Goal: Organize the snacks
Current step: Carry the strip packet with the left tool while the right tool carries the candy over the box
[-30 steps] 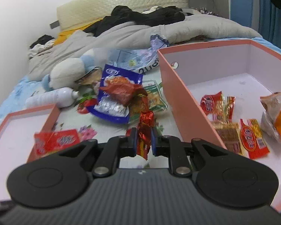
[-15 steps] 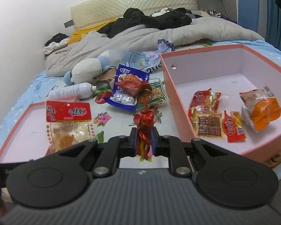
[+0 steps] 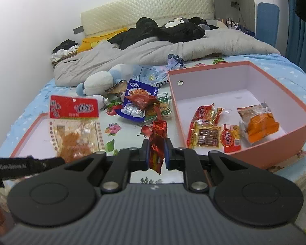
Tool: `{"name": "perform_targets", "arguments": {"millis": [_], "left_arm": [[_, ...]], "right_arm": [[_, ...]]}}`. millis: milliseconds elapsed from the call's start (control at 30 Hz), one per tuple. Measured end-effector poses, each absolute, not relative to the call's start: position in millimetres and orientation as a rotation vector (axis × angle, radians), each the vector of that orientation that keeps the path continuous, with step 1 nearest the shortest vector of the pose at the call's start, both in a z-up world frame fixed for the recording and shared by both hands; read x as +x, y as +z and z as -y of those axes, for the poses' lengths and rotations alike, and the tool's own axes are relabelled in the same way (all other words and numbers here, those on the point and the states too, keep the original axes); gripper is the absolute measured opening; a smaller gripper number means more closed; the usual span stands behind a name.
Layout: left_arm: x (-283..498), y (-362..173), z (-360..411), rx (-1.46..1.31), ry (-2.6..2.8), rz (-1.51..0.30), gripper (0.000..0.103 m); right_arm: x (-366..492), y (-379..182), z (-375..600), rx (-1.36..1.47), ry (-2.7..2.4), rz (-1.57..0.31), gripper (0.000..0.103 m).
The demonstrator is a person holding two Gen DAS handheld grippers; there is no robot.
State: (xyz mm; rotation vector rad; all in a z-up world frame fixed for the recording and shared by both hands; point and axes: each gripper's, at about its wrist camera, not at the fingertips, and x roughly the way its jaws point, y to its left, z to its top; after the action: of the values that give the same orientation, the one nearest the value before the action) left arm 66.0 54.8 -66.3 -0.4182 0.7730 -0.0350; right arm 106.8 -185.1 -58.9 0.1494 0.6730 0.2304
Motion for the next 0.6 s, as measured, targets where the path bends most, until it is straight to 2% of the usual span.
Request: {"name": "perform_targets", "arguments": {"millis": [333, 600], "left_arm": [[43.8, -40.6, -23.3, -0.390, -0.080, -0.734, 0.014], [62.6, -28.0, 12.5, -0.360, -0.138, -0.754, 0.014]], "right_arm": [[66.8, -47.5, 223.8, 0.172, 0.169, -0.644, 0.017], [69.9, -39.3, 250.2, 0.164, 0.120, -0.606, 0.017]]}}
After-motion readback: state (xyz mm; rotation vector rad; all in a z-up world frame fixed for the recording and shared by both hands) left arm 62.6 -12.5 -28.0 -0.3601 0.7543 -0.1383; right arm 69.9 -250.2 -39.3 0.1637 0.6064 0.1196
